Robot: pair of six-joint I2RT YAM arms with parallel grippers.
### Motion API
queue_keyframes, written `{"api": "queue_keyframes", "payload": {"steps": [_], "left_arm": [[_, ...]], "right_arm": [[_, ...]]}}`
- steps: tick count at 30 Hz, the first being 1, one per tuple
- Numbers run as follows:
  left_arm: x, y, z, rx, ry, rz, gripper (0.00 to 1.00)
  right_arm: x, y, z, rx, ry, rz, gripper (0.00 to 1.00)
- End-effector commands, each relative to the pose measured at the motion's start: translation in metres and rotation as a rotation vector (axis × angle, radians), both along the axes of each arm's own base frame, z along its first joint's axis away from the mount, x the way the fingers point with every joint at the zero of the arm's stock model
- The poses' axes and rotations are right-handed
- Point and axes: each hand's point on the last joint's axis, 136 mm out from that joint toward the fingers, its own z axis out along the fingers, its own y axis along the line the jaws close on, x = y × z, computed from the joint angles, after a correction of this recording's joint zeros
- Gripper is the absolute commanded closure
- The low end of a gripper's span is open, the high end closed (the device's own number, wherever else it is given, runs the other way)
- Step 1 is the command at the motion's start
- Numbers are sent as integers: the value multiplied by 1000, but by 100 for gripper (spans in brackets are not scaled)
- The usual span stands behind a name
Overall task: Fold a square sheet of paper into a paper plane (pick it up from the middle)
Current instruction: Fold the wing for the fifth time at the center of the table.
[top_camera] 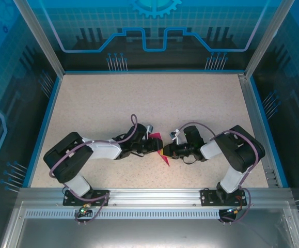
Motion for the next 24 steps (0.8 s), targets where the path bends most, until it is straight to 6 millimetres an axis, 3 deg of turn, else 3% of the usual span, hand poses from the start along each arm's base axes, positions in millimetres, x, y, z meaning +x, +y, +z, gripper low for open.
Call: {"api": "queue_keyframes", "payload": {"steps": [1, 9, 19, 24], "left_arm": [[11, -12, 10, -25, -56, -13, 54], [14, -12, 1, -2, -37, -2, 54], [16, -6, -4, 34, -23, 26, 54], [14, -8, 6, 6, -34, 14, 51]], "right_arm": [[-3, -10, -7, -48, 5, -6, 80], [-5, -18, -11, -131, -19, 1, 78], [-4, -17, -15, -136, -11, 7, 92], [-5, -15, -14, -118, 1, 14, 95]]}}
